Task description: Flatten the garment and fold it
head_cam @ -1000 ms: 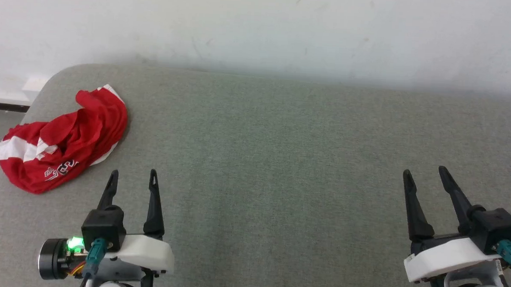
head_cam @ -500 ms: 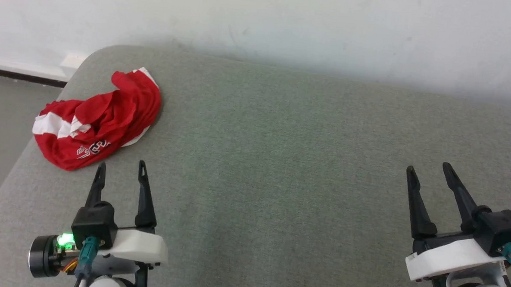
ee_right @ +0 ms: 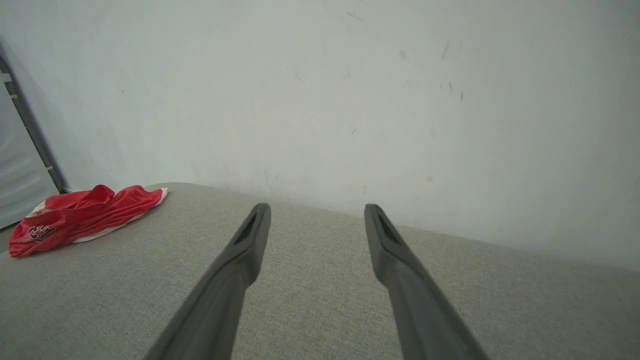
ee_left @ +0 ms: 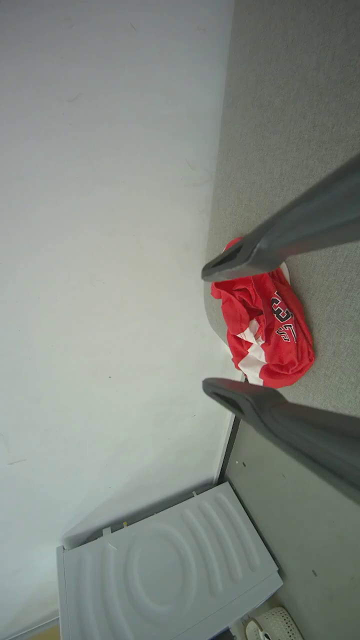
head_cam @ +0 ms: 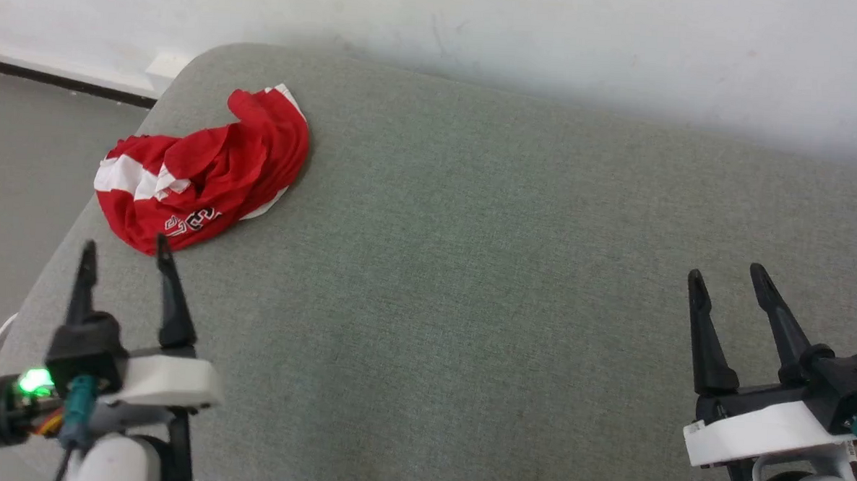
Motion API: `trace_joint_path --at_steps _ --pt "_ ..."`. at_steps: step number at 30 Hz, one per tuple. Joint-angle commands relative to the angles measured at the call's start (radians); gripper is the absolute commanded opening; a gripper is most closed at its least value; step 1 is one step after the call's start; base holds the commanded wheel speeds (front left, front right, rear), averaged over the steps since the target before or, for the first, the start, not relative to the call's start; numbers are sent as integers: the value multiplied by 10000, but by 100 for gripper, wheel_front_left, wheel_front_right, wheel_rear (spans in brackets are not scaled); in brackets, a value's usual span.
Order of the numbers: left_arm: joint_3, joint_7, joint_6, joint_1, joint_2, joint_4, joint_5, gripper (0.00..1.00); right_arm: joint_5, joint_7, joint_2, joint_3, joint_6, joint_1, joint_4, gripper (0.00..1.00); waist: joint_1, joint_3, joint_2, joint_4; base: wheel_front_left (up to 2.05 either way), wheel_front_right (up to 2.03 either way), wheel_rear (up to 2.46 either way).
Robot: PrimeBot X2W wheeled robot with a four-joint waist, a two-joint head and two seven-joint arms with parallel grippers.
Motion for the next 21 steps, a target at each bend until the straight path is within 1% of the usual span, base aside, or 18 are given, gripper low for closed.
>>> trace_joint_path --at_steps 1,4,8,12,17,21 --pt "180 -111 100 -285 166 -35 -84 100 28 -103 27 -38 -13 -14 -80 100 -1 134 0 102 0 0 0" --pt "626 -174 133 -671 368 -30 -247 100 2 -166 28 -26 -14 -68 -124 100 -1 292 0 150 0 0 0" --pt "1101 -258 -91 -1377 742 269 -463 100 -99 -250 30 14 -14 -199 -224 100 -1 598 0 166 0 0 0" --pt "1487 -341 -463 -2312 1125 990 -809 100 -229 -333 31 5 -15 -396 -333 100 -1 1010 0 135 0 0 0" --pt "1727 -429 -990 -3555 1847 2351 -1153 100 -372 -438 33 -6 -16 -637 -477 100 -1 1572 0 16 0 0 0" --pt "1709 19 -1540 -4731 2532 3461 -1499 100 -473 -521 35 -13 -17 -852 -619 100 -1 2080 0 -80 0 0 0"
